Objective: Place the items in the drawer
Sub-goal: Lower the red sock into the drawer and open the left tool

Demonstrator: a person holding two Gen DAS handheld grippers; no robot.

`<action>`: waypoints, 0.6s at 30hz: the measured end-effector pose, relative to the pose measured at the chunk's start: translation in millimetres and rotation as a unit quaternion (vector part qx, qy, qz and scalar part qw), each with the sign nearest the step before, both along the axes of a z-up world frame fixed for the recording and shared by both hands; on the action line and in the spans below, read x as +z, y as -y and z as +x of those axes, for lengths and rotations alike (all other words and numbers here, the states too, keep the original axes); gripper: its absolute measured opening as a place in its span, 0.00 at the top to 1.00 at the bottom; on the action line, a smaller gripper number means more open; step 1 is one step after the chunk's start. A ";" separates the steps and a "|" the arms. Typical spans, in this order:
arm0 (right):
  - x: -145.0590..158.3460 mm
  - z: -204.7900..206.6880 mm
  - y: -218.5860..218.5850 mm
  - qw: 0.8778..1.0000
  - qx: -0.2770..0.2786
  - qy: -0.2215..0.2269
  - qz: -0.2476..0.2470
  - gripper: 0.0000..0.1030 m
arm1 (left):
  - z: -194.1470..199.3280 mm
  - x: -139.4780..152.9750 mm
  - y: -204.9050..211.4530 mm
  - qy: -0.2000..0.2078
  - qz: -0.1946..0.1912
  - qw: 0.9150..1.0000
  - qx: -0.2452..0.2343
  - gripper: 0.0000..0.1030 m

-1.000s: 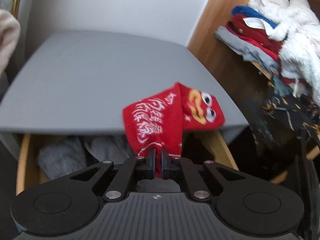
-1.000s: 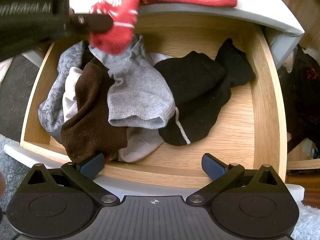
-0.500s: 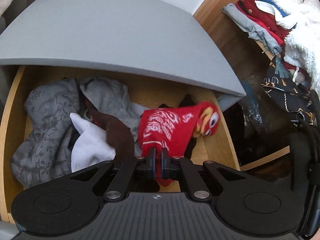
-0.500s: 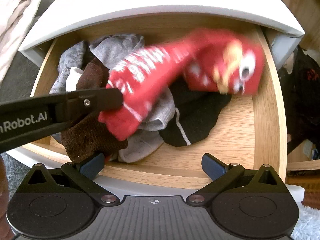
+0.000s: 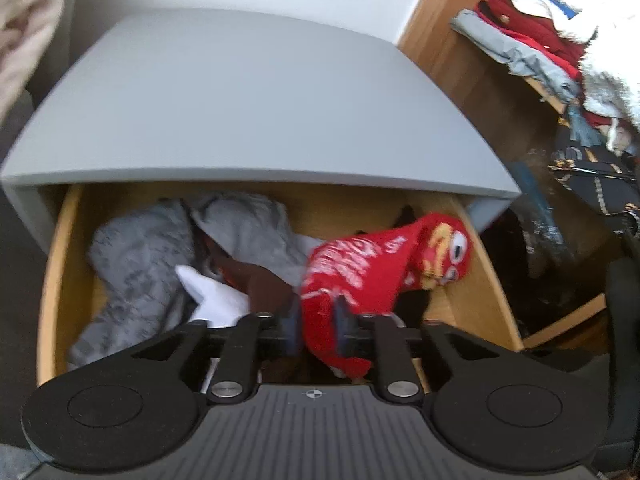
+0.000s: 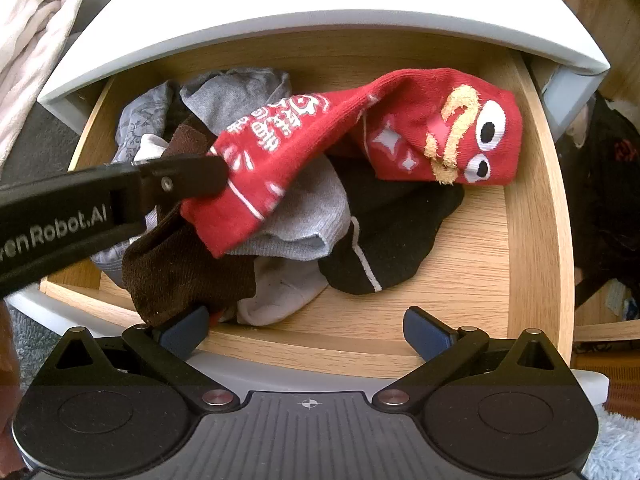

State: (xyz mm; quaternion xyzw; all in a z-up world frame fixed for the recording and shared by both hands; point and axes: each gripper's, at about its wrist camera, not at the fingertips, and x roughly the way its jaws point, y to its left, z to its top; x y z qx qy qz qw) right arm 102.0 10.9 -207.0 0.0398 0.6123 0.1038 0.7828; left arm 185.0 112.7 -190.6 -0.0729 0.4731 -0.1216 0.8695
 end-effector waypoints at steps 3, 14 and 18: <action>-0.3 0.0 -0.1 1.000 0.001 0.001 0.000 0.01 | 0.3 4.2 -3.6 0.011 0.014 1.000 0.014 0.50; -4.9 0.8 5.7 1.000 -0.007 -0.006 0.013 0.00 | -7.0 11.8 -15.3 0.020 0.082 0.993 0.078 0.13; -5.4 -0.2 6.0 1.000 -0.004 -0.002 0.013 0.00 | -11.0 15.3 -21.1 0.014 0.080 0.993 0.086 0.12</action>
